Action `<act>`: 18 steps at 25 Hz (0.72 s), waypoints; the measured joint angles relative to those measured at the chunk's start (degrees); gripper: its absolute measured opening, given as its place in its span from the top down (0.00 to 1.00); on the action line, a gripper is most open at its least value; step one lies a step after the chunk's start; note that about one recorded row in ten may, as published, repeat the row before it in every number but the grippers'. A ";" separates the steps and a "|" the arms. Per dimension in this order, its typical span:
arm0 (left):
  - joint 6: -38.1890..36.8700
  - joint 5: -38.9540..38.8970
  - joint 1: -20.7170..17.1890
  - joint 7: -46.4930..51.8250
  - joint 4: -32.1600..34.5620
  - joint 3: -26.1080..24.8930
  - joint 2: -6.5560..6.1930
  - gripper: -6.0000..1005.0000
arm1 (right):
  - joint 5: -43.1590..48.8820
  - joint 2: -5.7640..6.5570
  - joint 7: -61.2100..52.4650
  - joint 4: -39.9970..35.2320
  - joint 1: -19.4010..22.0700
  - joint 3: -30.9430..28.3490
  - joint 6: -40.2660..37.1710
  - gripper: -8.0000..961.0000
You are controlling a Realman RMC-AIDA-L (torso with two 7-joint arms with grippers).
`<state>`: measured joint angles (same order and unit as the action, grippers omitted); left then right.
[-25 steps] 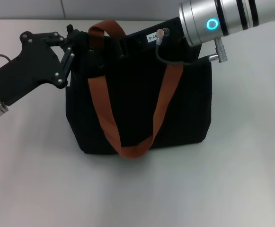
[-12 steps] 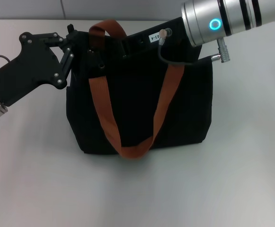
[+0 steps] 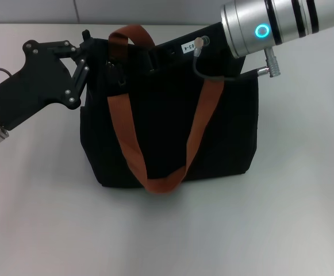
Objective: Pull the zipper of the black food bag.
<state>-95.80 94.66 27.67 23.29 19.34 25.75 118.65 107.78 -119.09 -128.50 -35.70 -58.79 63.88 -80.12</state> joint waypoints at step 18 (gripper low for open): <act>0.02 0.00 -0.29 0.06 0.00 0.04 -0.04 0.92 | -0.03 0.00 -0.15 -1.34 0.64 0.19 -1.16 0.90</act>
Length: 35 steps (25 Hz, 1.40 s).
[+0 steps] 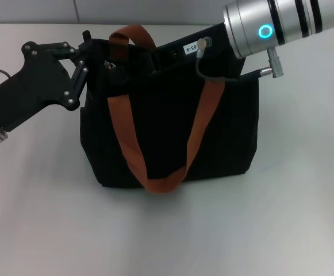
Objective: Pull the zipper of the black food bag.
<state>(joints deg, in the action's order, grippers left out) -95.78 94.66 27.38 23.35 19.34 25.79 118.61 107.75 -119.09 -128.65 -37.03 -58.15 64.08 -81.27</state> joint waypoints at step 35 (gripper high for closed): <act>-0.03 -0.01 -1.22 -0.62 0.00 0.10 -0.12 0.92 | 1.67 0.17 -0.14 -2.78 -0.09 0.67 -0.38 0.98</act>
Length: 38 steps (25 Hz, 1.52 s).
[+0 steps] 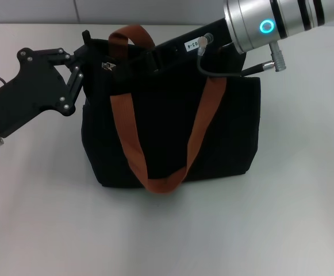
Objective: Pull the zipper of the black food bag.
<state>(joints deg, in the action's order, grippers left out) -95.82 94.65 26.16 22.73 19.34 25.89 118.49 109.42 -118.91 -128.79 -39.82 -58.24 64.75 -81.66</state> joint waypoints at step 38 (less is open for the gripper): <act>-0.85 0.01 -0.19 -0.30 -0.03 -0.15 0.15 0.91 | 0.00 0.05 -1.31 0.45 -1.47 -0.15 1.03 0.99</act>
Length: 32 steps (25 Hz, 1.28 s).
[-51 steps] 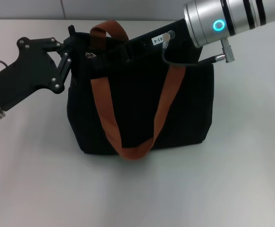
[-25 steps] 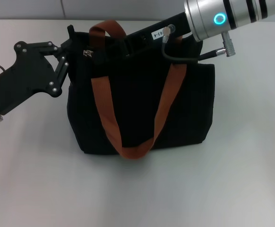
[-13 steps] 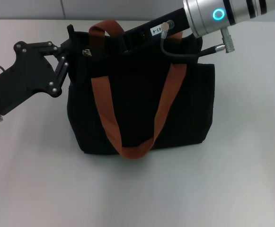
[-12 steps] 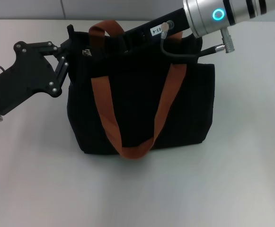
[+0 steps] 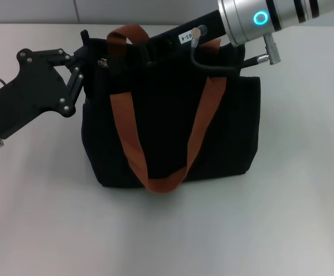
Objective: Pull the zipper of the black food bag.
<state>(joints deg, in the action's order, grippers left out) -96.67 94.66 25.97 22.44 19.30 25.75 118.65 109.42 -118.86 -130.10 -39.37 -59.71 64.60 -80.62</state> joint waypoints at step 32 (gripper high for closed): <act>-0.61 -0.69 -0.38 -0.03 -0.59 0.01 0.00 0.90 | 1.14 -0.30 -0.28 -0.66 -0.83 3.15 2.04 0.99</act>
<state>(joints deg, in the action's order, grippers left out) -97.28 93.97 25.59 22.41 18.72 25.75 118.65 110.56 -119.16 -130.38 -40.03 -60.54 67.74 -78.58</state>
